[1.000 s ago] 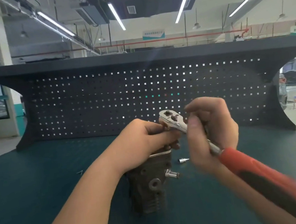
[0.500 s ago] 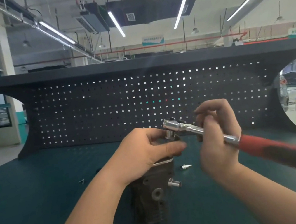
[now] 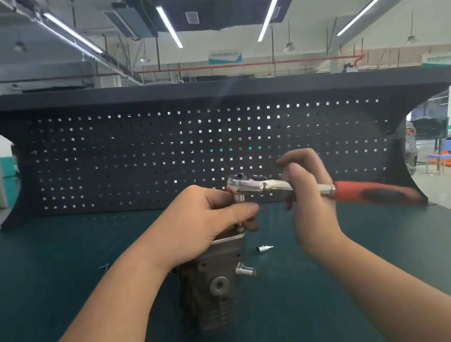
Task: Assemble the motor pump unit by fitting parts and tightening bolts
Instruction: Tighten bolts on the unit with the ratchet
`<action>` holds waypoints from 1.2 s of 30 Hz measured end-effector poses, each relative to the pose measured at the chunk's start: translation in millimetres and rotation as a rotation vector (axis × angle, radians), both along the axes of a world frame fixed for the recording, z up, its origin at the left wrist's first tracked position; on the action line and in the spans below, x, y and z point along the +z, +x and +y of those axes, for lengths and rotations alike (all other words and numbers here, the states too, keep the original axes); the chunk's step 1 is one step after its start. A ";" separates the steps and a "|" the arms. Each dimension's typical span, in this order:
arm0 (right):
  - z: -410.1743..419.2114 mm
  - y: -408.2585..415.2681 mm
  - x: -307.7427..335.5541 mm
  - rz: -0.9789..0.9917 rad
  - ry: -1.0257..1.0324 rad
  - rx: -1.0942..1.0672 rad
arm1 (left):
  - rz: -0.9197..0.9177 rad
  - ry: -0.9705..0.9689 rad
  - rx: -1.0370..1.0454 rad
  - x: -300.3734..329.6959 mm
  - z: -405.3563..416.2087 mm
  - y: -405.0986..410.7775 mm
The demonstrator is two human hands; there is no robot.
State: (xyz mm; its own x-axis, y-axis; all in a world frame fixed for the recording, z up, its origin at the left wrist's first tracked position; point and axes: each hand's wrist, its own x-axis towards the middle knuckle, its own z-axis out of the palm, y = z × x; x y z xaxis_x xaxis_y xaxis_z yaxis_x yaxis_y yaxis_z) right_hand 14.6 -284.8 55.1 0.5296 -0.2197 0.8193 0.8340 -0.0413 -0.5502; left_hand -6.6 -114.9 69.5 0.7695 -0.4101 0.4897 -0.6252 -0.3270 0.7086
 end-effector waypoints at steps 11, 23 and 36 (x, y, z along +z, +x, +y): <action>28.3 -47.5 9.1 -0.501 -0.430 -0.574 | -0.028 -0.003 0.017 -0.9 -2.1 4.7; -5.6 3.8 1.4 -0.027 -0.050 0.016 | 0.042 -0.029 0.003 0.6 1.3 1.1; 37.6 -54.7 9.7 -0.605 -0.682 -0.676 | -0.066 0.097 0.150 -0.9 -0.5 4.5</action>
